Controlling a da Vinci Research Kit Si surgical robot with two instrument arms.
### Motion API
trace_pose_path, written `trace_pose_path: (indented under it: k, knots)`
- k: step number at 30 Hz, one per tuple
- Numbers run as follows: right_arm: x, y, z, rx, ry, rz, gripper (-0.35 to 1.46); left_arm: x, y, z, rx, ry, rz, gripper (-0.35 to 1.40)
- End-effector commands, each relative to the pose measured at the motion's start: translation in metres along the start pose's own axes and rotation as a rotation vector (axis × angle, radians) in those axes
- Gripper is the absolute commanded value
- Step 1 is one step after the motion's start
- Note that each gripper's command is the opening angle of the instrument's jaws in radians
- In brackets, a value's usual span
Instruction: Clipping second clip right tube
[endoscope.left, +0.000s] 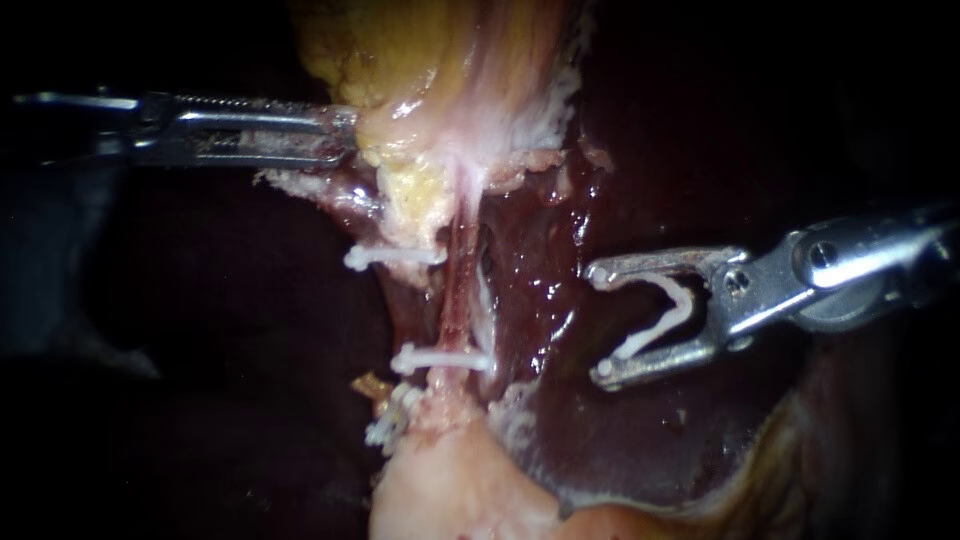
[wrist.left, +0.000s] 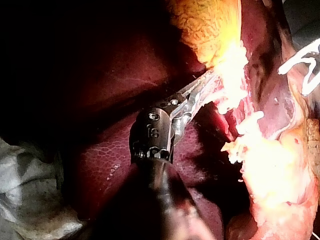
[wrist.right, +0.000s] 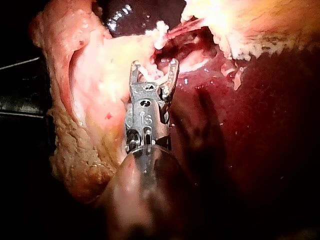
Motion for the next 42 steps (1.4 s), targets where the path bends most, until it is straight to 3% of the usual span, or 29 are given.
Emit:
trace_pose_path:
  k: [1,6,10,13,18,25,30,37,42]
  knots:
    - [0.0000,0.0000,0.0000,0.000,0.000,0.001,0.50,0.0001,0.0000,-0.0003,-0.003,-0.001,-0.001,-0.35]
    - [0.0000,0.0001,0.0002,-0.002,0.000,0.001,0.50,0.0018,0.0004,-0.0031,-0.004,-0.007,-0.010,-0.35]
    - [0.0000,0.0001,0.0002,-0.001,0.000,0.001,0.50,0.0039,0.0007,-0.0063,0.003,0.023,-0.024,-0.35]
    - [0.0001,0.0002,0.0002,-0.001,-0.003,0.002,0.50,0.0045,0.0008,-0.0077,0.009,0.031,-0.035,-0.35]
    - [0.0006,0.0005,0.0013,-0.004,0.009,0.018,0.50,0.0043,0.0007,-0.0077,0.010,0.032,-0.034,-0.35]
    - [0.0014,0.0016,0.0048,-0.016,0.041,0.197,0.50,0.0043,0.0008,-0.0076,0.011,0.032,-0.034,-0.35]
    - [0.0008,0.0027,0.0088,-0.012,0.078,0.290,0.49,0.0042,0.0008,-0.0076,0.012,0.032,-0.034,-0.35]
    - [-0.0004,0.0037,0.0138,0.003,0.097,0.339,0.49,0.0041,0.0008,-0.0076,0.012,0.033,-0.034,-0.35]
    - [-0.0007,0.0044,0.0161,0.027,0.133,0.375,0.49,0.0041,0.0008,-0.0076,0.012,0.033,-0.034,-0.35]
